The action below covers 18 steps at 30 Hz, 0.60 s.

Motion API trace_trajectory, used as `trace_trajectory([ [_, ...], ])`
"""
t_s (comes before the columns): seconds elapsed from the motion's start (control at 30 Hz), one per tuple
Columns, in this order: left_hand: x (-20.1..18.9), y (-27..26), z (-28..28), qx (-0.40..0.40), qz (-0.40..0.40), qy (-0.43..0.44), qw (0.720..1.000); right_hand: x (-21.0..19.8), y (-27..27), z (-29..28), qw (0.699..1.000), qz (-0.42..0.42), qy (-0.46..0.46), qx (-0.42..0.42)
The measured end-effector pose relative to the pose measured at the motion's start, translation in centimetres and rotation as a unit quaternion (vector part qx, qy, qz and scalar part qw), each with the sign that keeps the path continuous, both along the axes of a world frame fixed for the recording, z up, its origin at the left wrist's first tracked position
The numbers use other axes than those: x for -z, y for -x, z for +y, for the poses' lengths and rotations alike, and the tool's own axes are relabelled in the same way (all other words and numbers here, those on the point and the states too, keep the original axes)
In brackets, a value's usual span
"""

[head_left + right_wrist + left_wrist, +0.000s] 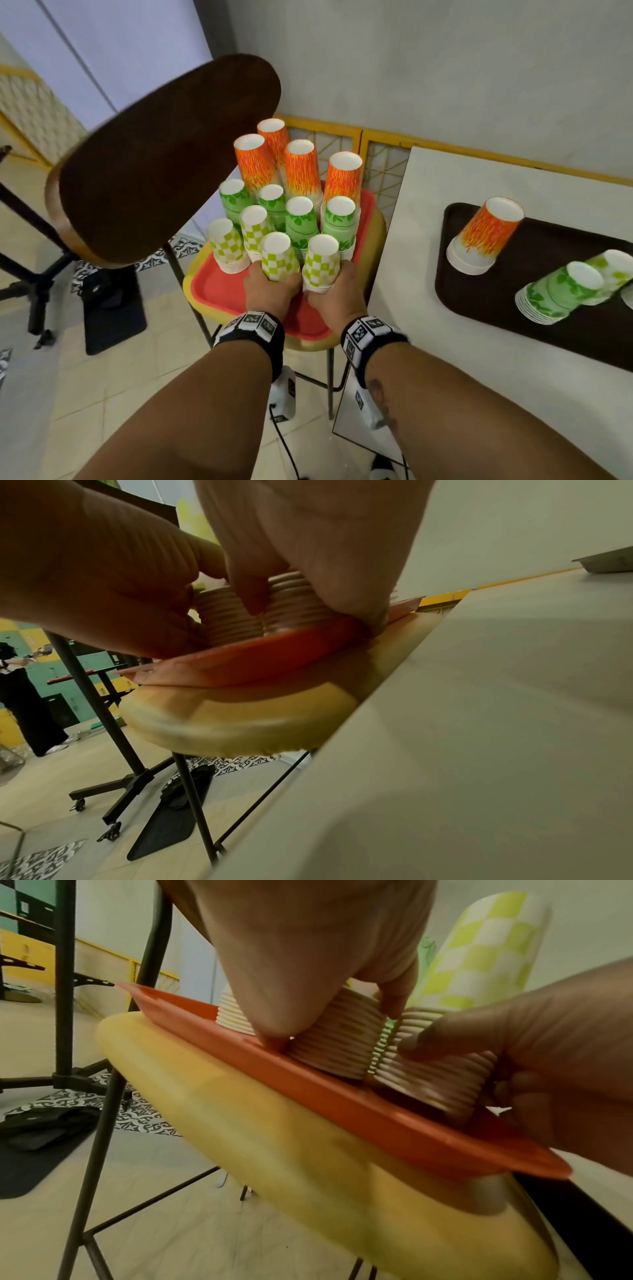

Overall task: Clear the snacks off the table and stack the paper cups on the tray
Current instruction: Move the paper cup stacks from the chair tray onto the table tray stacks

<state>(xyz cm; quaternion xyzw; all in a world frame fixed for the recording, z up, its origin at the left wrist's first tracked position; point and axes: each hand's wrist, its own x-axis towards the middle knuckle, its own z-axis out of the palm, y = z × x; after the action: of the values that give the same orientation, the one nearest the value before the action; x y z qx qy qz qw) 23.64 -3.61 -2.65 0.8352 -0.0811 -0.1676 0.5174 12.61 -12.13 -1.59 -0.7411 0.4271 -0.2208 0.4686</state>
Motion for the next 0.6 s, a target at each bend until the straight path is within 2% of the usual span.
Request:
trace_trajectory([
  [0.17,0.4,-0.1,0.1,0.003,-0.001,0.023,1.000,-0.2,0.5,0.0,1.000,-0.013,0.002,0.002],
  [0.37,-3.5,2.4,-0.4,0.004,-0.006,0.070,0.998,-1.5,2.2,-0.8,1.000,-0.020,0.019,0.010],
  [0.5,-6.1,5.1,-1.7,0.018,-0.014,0.074,0.997,-3.7,4.2,-1.8,0.998,-0.041,0.034,0.031],
  [0.6,-7.6,7.4,-2.9,0.027,-0.035,0.093,0.995,-5.9,6.3,-3.0,0.998,-0.026,0.046,0.042],
])
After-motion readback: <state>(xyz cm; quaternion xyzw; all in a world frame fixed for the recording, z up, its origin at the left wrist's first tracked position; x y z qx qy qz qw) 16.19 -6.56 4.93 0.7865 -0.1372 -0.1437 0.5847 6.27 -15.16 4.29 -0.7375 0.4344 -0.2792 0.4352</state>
